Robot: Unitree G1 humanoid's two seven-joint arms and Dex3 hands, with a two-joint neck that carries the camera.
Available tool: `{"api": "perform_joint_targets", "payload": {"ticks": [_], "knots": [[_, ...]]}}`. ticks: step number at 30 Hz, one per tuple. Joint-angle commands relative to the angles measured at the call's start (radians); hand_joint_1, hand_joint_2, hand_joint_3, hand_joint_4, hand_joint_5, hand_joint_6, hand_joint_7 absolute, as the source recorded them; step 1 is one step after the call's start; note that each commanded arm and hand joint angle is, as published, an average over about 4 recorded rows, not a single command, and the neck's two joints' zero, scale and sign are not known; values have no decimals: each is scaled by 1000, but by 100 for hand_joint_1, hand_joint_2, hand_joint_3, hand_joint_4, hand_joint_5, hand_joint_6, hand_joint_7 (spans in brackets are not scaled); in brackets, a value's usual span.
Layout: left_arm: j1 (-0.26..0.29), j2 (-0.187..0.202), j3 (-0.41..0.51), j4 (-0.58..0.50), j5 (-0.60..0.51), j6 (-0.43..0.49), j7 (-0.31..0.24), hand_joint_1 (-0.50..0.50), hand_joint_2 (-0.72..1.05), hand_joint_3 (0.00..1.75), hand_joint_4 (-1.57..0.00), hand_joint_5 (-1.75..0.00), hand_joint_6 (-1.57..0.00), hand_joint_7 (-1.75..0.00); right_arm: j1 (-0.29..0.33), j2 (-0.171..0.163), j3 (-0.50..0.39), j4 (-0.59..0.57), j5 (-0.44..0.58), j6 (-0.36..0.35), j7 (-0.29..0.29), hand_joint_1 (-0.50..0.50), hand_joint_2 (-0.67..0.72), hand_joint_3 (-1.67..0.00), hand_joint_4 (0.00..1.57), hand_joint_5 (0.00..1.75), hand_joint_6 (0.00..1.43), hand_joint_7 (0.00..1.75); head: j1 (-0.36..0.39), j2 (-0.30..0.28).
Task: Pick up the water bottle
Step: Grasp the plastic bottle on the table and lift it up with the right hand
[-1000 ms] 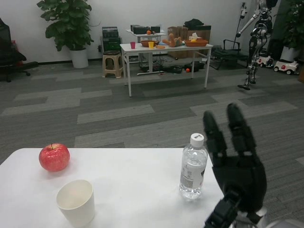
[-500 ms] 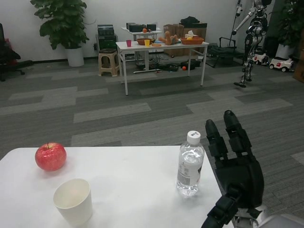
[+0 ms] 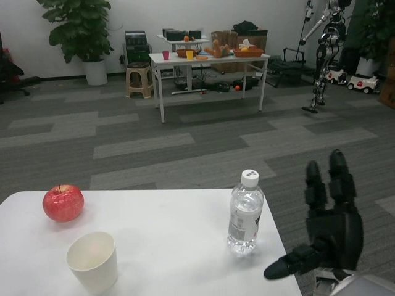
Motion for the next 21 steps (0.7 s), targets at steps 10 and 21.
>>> {"api": "perform_joint_targets", "payload": {"ticks": [10,21], "knots": [[13,21,4,-6,-16,-2,-1,-50,-64,9,0,0,0,0,-46,69,-156,-118,-162,354,25,-46,28,0,0,0,0,0,-8,-12],[22,33,-17,-8,-24,-4,-2,-50,-64,9,0,0,0,0,-152,66,-262,-191,-351,634,29,-46,22,0,0,0,0,0,-7,-34]]}}
